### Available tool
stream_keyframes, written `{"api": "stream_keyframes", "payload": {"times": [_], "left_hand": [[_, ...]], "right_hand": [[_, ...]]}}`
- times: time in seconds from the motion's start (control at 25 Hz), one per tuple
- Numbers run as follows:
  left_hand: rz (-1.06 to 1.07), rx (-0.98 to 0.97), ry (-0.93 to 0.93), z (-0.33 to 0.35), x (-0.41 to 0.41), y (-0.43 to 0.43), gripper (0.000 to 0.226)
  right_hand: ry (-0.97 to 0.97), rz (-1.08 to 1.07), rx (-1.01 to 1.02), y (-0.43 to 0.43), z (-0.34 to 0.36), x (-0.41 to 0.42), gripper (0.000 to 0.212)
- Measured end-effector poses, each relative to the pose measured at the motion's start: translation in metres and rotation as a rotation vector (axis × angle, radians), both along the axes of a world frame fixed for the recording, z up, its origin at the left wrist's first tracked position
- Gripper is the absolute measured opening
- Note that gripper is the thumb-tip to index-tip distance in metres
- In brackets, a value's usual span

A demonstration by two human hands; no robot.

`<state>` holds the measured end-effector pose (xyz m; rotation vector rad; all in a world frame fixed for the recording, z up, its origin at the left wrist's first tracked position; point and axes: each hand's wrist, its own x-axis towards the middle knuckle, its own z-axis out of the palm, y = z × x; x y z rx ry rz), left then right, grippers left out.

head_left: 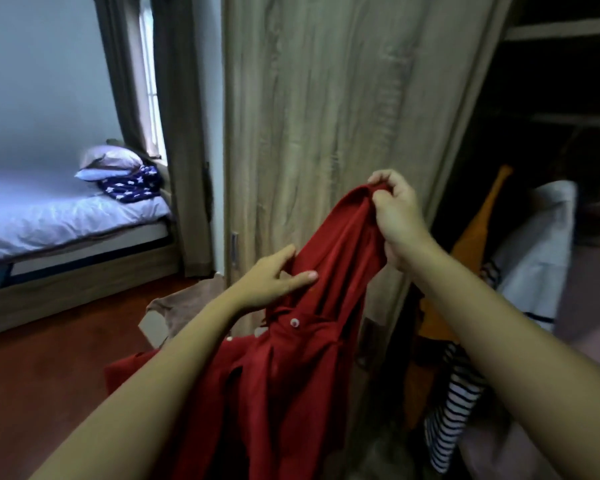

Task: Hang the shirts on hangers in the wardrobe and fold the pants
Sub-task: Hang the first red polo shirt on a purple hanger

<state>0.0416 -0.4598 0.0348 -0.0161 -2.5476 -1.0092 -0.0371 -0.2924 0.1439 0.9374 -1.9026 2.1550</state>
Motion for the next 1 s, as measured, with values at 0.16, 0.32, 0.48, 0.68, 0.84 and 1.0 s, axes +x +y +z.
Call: {"api": "stream_keyframes", "payload": {"times": [0.16, 0.32, 0.48, 0.68, 0.84, 1.0], "left_hand": [[-0.086, -0.018, 0.043, 0.001, -0.008, 0.025, 0.021], [-0.091, -0.05, 0.172, 0.055, -0.014, 0.029, 0.038], [-0.112, -0.322, 0.218, 0.117, -0.019, 0.025, 0.071], [-0.122, -0.397, 0.133, 0.137, -0.023, 0.043, 0.04], [-0.166, -0.354, 0.103, 0.149, -0.026, 0.053, 0.026], [-0.284, -0.41, 0.168, 0.117, -0.031, 0.063, 0.042]], "right_hand": [[0.049, -0.126, 0.114, 0.062, 0.014, -0.007, 0.028], [0.505, -0.223, 0.646, 0.118, 0.009, -0.004, 0.024], [0.468, -0.361, 0.764, 0.147, 0.003, -0.016, 0.026], [0.468, -0.35, 0.926, 0.199, 0.014, -0.018, 0.037], [0.5, -0.204, 1.082, 0.225, 0.035, -0.009, 0.057], [0.298, -0.344, 1.16, 0.249, 0.037, -0.011, 0.047]]}}
